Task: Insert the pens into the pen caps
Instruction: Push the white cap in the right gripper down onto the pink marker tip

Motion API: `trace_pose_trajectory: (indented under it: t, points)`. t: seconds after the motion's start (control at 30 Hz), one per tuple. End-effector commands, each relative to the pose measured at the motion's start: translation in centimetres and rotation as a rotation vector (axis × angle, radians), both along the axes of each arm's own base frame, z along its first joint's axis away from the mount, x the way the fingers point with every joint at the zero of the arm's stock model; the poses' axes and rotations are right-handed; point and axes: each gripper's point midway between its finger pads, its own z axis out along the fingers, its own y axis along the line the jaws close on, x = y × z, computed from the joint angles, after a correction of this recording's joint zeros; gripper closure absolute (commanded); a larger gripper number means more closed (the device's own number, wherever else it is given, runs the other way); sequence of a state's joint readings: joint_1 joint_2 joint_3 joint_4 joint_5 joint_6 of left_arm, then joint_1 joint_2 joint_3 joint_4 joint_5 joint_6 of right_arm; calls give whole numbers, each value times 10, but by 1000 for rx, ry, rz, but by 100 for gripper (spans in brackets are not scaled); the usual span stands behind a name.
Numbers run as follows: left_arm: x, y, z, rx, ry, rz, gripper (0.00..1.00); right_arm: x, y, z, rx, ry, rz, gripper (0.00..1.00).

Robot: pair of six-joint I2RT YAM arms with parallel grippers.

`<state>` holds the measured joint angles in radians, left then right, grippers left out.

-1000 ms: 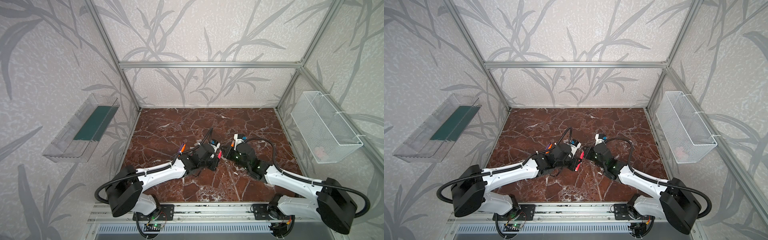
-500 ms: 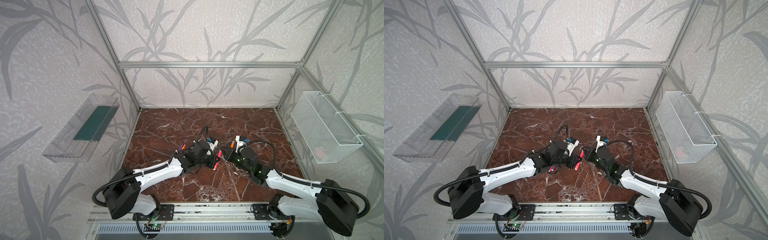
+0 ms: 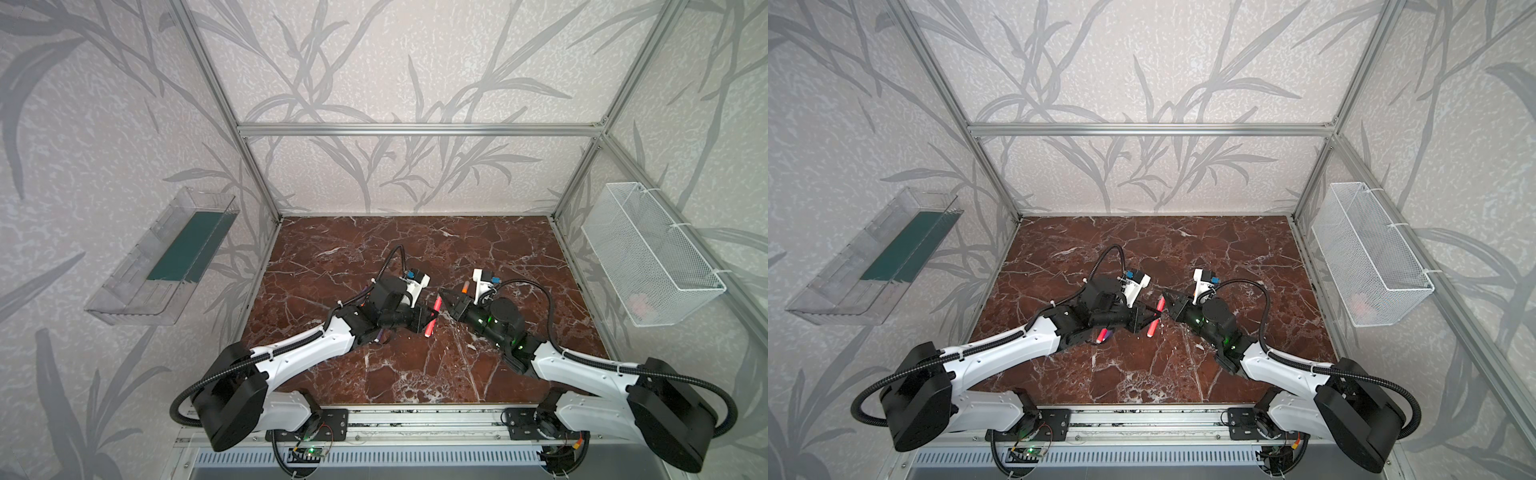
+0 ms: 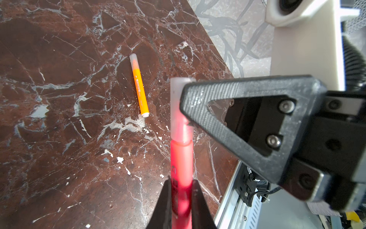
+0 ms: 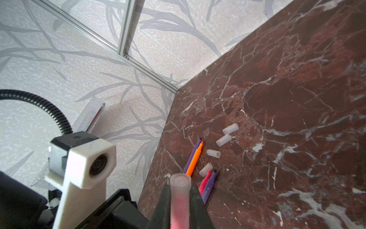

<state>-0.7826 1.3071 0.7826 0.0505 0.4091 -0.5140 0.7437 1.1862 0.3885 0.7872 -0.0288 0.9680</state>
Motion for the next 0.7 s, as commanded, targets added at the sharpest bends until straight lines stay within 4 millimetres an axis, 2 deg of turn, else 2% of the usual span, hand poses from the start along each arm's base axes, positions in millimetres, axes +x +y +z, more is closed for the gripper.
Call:
trace_pose_trajectory:
  t: [0.0,0.43,0.53,0.67]
  points:
    - [10,6,28,-88,-67,35,100,-7,8,9,37,-52,69,100]
    - [7,8,58,-191,-74,15,100,-13,26,18,75,-92,171,100]
    - [11,12,60,-197,-66,42,100,-14,24,19,73,-103,167,100]
    - [29,25,59,-219,-30,120,100,-21,25,19,63,-119,173,100]
